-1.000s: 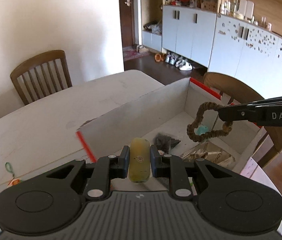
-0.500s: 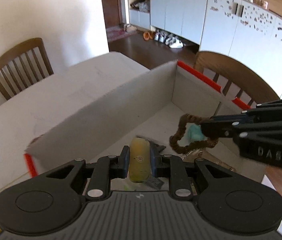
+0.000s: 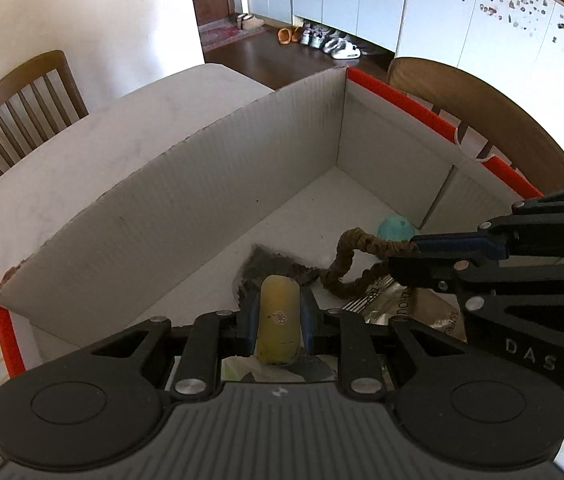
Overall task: Organize objects
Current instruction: 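Carry the foam roll and beaded loop into the shoebox and open both grippers, then withdraw both grippers from the shoebox back toward the table pile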
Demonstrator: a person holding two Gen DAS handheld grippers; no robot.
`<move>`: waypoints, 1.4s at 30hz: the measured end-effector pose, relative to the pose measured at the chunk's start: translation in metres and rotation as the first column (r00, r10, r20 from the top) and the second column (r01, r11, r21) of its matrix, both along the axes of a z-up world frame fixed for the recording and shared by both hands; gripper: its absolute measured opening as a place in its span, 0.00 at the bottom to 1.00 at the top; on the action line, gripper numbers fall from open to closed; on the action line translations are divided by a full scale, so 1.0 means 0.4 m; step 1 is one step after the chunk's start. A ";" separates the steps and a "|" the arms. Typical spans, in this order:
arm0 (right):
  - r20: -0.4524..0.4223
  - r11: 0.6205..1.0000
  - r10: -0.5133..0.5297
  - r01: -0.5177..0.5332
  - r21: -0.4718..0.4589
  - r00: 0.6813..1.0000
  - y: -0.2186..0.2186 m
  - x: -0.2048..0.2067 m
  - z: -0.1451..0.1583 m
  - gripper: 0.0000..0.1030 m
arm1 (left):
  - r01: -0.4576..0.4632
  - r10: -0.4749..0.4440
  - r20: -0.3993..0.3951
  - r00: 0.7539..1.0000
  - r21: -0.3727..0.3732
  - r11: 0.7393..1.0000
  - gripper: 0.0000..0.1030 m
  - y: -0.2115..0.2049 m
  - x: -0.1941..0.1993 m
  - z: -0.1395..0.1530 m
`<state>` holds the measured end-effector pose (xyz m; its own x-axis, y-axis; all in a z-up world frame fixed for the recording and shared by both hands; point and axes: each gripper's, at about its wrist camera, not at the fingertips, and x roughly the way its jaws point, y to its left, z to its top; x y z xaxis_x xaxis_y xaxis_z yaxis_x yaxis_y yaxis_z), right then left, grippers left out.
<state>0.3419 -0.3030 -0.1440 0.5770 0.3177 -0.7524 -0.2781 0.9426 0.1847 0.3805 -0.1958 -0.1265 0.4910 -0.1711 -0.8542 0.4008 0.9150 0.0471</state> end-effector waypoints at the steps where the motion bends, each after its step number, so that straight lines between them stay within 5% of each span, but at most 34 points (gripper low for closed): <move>1: -0.002 1.000 -0.002 0.002 -0.003 1.000 0.000 -0.001 -0.001 0.10 | 0.000 0.000 -0.002 1.000 -0.001 1.000 0.20 0.001 0.000 -0.001; 14: -0.002 1.000 -0.004 0.004 0.011 1.000 -0.023 -0.010 0.019 0.24 | -0.013 0.013 0.002 1.000 -0.047 0.999 0.21 0.015 -0.012 0.020; 18: 0.010 1.000 -0.004 0.004 0.012 1.000 -0.025 -0.024 0.031 0.25 | -0.018 0.020 0.025 0.999 -0.066 0.998 0.29 0.023 -0.019 0.038; 42: 0.108 0.998 0.018 -0.025 0.061 0.994 0.017 -0.130 0.143 0.51 | -0.087 0.111 0.165 0.980 -0.142 0.986 0.30 0.131 -0.172 0.171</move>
<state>0.2898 -0.2962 -0.0868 0.6460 0.3748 -0.6650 -0.3193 0.9240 0.2106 0.3119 -0.1434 -0.0580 0.6489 -0.2209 -0.7281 0.3045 0.9523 -0.0176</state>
